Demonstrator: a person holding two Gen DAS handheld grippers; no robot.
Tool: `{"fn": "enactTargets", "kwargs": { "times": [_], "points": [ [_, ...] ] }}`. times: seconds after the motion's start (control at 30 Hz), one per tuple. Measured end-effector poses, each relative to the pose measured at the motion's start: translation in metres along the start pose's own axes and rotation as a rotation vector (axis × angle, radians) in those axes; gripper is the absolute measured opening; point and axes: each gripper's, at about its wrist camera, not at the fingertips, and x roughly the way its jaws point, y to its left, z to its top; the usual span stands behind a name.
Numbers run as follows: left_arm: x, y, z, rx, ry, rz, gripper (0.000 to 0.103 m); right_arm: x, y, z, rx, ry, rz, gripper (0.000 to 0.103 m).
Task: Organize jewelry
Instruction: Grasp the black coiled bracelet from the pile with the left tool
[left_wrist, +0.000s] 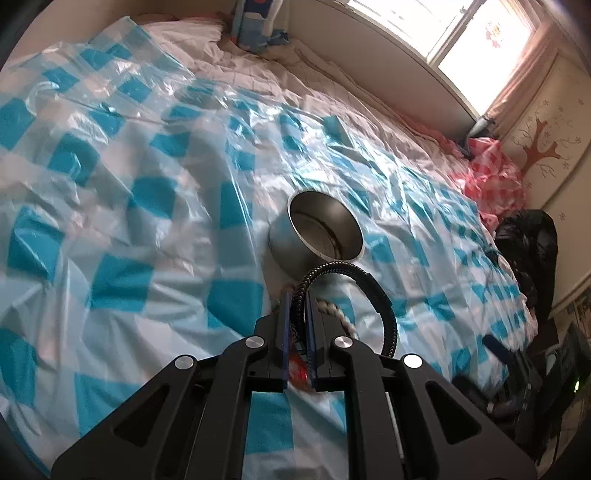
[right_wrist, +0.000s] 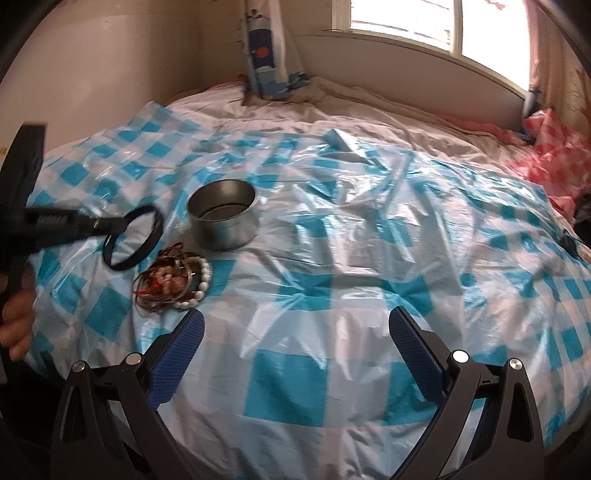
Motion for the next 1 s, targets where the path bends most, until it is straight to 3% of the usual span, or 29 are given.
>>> {"fn": "enactTargets", "kwargs": {
  "times": [0.17, 0.33, 0.5, 1.0],
  "points": [
    [0.000, 0.007, 0.016, -0.018, -0.034, 0.025, 0.007, 0.009, 0.024, 0.007, -0.062, -0.026, 0.159, 0.096],
    [0.013, 0.030, 0.012, -0.091, -0.004, 0.038, 0.008, 0.028, 0.059, 0.008, -0.163, 0.021, 0.250, 0.096],
    [0.008, 0.030, 0.018, -0.081, -0.035, 0.037, 0.009, 0.054, 0.081, 0.017, -0.222, 0.067, 0.255, 0.096],
    [0.019, 0.030, 0.015, -0.066, 0.007, 0.055, 0.009, 0.115, 0.103, 0.023, -0.232, 0.203, 0.240, 0.094]
  ]
}}
